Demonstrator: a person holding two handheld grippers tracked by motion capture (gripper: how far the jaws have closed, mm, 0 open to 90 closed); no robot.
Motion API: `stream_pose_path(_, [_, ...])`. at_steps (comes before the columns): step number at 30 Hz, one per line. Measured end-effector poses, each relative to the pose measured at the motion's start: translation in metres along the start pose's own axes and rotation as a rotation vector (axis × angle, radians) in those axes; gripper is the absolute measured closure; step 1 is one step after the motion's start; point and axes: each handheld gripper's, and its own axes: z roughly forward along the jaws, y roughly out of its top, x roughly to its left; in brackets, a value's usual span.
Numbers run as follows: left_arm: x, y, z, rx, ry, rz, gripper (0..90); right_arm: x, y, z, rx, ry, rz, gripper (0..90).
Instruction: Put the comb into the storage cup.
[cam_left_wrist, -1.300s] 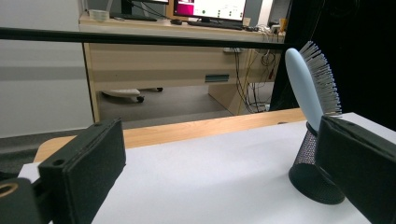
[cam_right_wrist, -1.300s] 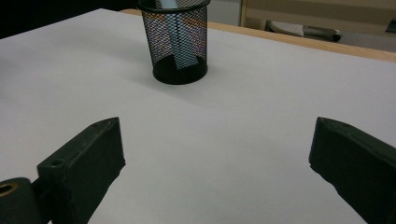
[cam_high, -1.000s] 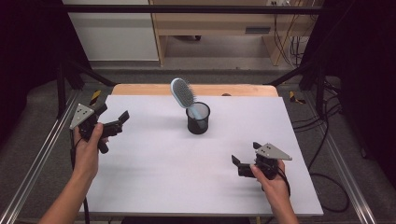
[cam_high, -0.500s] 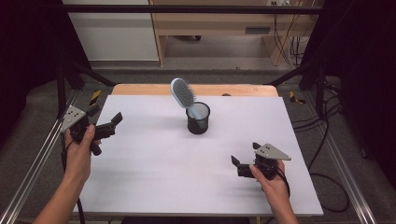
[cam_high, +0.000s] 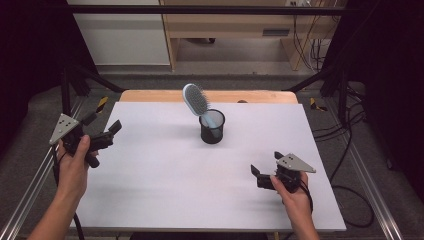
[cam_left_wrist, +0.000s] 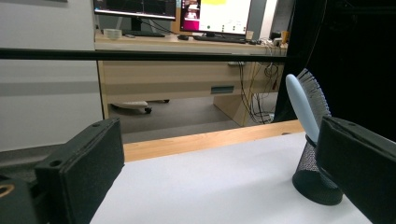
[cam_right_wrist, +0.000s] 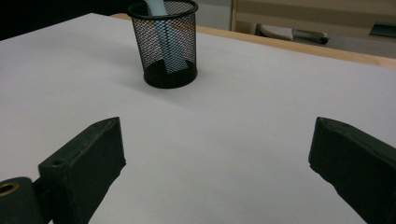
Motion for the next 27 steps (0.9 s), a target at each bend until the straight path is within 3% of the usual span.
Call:
stream_pose_path(8, [0.003, 0.001, -0.010, -0.010, 0.012, 0.003, 1.3, -0.001, 0.000, 0.002, 0.046, 0.043, 0.050, 3.7])
stream_pose_path(13, [0.001, -0.007, -0.017, 0.005, 0.010, -0.020, 1.3, -0.002, 0.001, -0.002, 0.013, 0.037, 0.057, 5.1])
stream_pose_path(19, [-0.006, -0.013, -0.026, 0.018, 0.010, 0.043, 1.2, -0.007, 0.003, -0.003, -0.053, 0.003, 0.045, 5.0])
stream_pose_path(23, [-0.009, -0.019, -0.030, 0.014, 0.014, 0.044, 1.2, -0.012, 0.006, -0.004, -0.054, -0.010, 0.052, 4.1])
stream_pose_path(27, [-0.009, -0.026, -0.034, 0.019, 0.024, 0.043, 1.2, -0.019, 0.006, -0.008, -0.038, 0.011, 0.072, 4.5])
